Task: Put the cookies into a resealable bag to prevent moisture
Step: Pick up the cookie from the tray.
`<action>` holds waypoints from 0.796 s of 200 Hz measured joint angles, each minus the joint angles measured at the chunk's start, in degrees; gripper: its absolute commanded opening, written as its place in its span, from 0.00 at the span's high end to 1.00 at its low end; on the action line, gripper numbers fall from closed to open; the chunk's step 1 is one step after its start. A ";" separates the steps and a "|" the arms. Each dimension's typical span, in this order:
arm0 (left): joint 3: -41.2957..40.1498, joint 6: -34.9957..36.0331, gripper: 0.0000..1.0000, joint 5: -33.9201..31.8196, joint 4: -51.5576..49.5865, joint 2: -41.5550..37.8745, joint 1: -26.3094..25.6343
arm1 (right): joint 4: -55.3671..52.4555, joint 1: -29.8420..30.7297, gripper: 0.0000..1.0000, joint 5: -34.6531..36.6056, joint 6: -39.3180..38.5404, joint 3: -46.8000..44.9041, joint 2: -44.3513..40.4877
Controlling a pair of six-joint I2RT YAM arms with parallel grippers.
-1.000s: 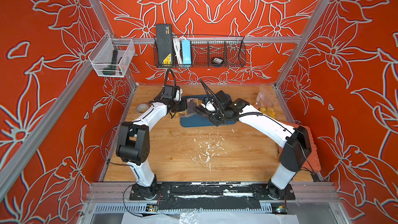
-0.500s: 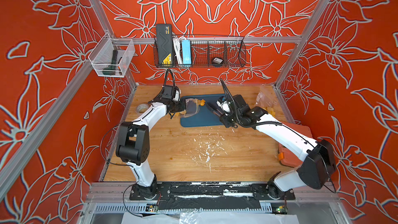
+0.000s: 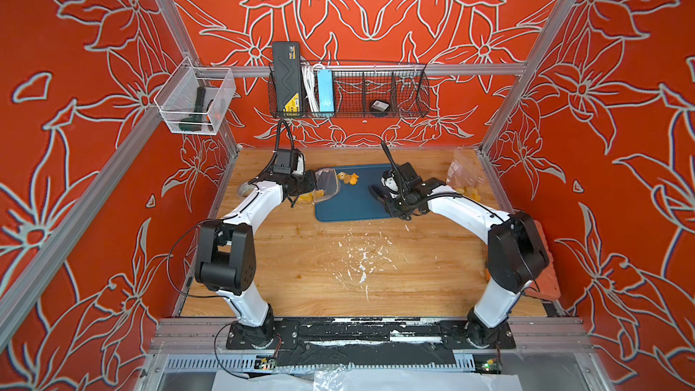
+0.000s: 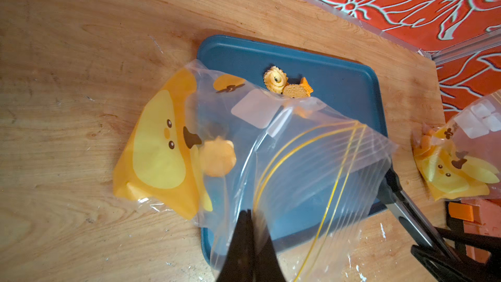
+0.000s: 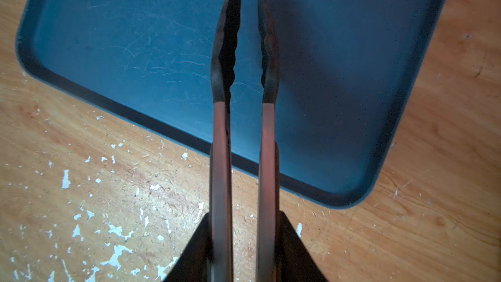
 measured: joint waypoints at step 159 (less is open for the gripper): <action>0.00 -0.02 1.00 0.24 0.04 0.00 0.07 | -6.27 1.75 0.55 -1.57 -5.25 22.27 19.39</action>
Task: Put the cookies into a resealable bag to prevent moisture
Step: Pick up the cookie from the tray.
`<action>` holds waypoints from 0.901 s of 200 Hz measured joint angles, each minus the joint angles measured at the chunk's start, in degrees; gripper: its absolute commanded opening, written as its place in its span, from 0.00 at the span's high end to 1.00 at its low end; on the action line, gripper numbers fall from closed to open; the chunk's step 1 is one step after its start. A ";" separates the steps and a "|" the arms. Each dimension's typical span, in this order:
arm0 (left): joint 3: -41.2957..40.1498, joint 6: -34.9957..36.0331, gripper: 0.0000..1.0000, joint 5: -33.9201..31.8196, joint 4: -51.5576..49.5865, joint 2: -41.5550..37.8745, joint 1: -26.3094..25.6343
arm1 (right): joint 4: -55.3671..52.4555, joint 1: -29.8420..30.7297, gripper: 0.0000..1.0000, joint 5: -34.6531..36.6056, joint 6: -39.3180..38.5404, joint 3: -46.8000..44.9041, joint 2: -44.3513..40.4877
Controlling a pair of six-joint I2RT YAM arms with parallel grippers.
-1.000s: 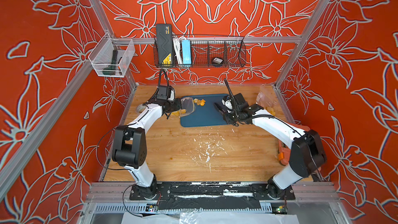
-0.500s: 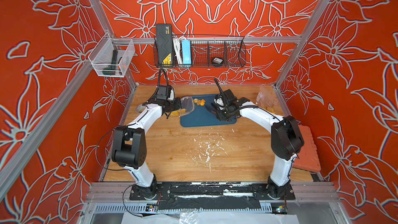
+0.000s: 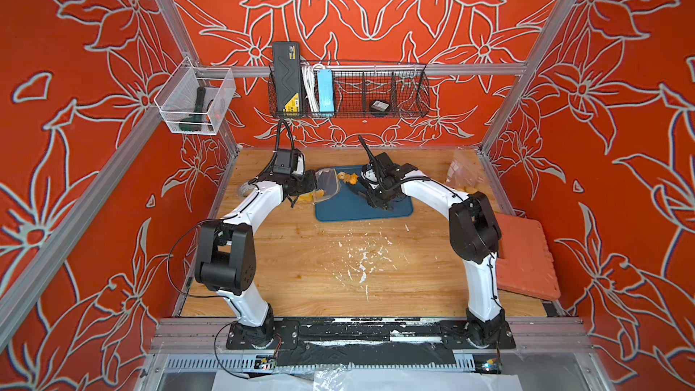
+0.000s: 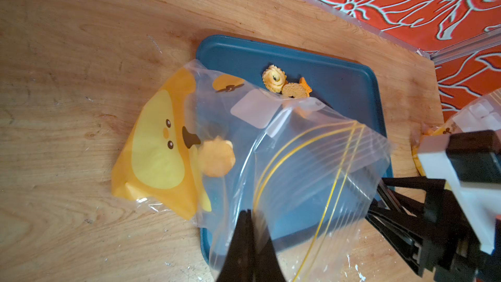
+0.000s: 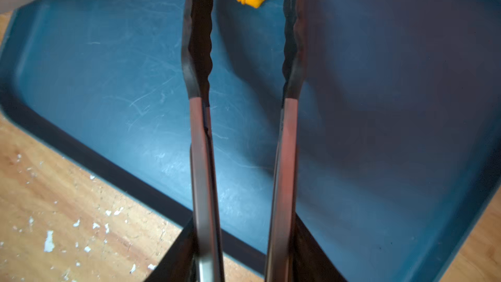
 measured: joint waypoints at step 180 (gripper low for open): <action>0.00 0.09 1.00 4.50 0.02 1.03 -0.11 | 3.98 0.07 0.71 3.85 0.55 -20.94 -20.57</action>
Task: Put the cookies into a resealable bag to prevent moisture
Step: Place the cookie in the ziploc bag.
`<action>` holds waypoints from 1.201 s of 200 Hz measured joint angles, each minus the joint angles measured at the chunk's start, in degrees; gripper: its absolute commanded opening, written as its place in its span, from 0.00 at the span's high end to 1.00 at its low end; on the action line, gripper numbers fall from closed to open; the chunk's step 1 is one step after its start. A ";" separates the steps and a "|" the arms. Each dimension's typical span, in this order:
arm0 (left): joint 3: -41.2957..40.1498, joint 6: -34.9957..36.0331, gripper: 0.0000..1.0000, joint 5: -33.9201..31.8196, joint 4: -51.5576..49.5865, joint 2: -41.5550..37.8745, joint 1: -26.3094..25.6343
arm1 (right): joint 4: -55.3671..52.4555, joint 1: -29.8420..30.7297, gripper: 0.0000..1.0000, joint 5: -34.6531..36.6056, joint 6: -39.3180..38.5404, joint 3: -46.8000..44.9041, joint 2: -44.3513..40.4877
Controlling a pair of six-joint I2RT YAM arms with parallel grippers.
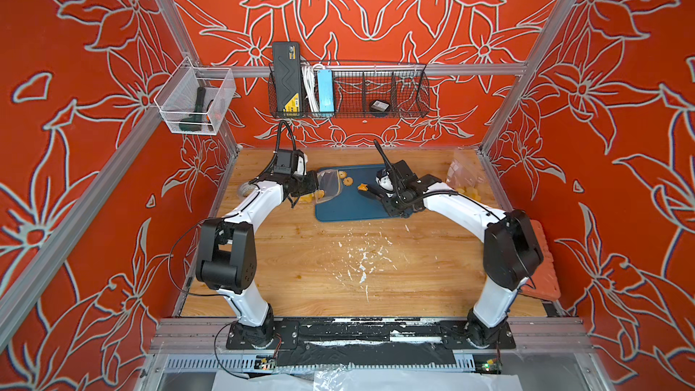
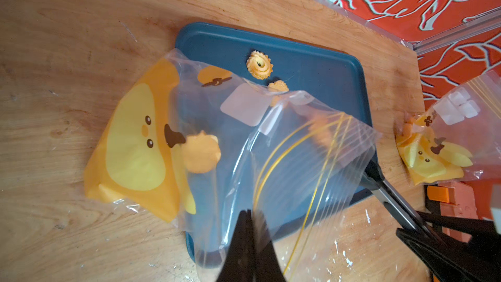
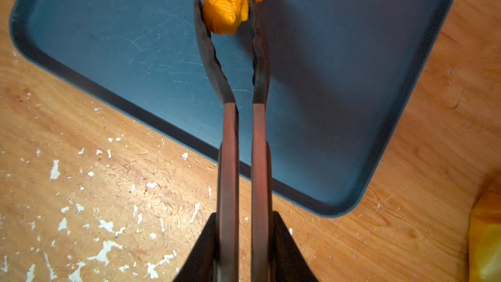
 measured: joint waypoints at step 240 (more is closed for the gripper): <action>1.18 1.51 1.00 3.04 -0.70 2.93 -3.41 | 4.02 8.46 0.51 -4.31 -3.13 5.64 3.23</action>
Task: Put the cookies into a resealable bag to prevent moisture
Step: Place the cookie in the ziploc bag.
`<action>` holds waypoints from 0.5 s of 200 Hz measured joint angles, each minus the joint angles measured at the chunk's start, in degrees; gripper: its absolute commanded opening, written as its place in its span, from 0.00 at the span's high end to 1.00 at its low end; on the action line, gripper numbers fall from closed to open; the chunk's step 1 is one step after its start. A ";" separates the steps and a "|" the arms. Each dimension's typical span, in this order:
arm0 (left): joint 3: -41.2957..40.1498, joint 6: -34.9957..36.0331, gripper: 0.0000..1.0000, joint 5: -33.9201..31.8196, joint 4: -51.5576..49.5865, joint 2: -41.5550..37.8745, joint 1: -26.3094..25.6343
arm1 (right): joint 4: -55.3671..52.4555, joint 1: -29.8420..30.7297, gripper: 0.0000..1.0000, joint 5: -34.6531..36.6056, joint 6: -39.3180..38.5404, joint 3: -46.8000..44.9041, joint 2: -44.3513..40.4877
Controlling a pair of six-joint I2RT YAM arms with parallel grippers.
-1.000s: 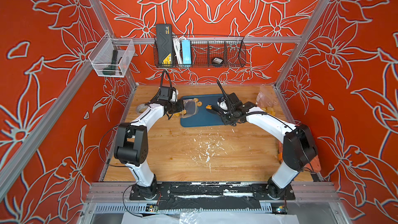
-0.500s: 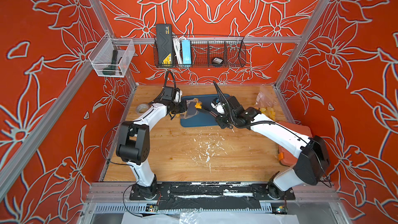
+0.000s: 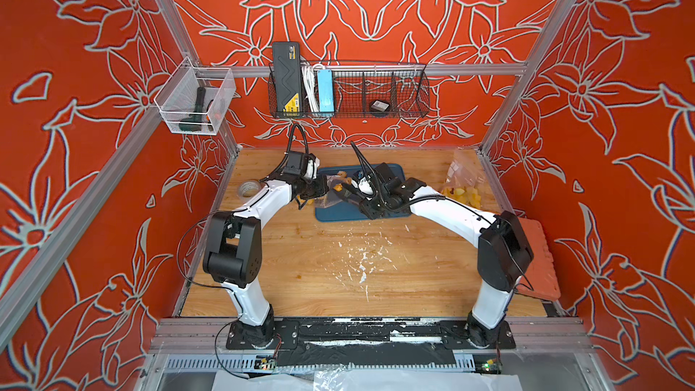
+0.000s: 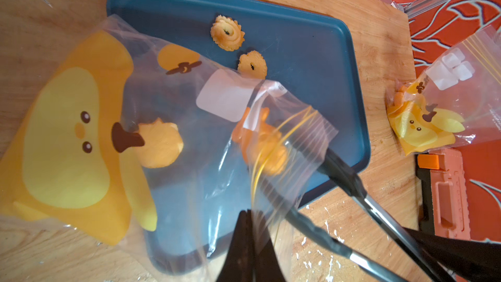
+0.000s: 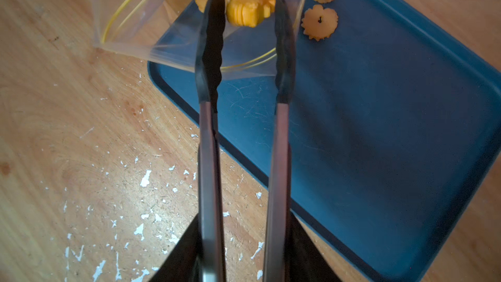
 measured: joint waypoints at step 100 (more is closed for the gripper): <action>-0.55 -0.61 1.00 -3.50 0.33 -1.05 0.96 | 5.57 -0.17 0.57 1.36 2.32 -15.67 -17.03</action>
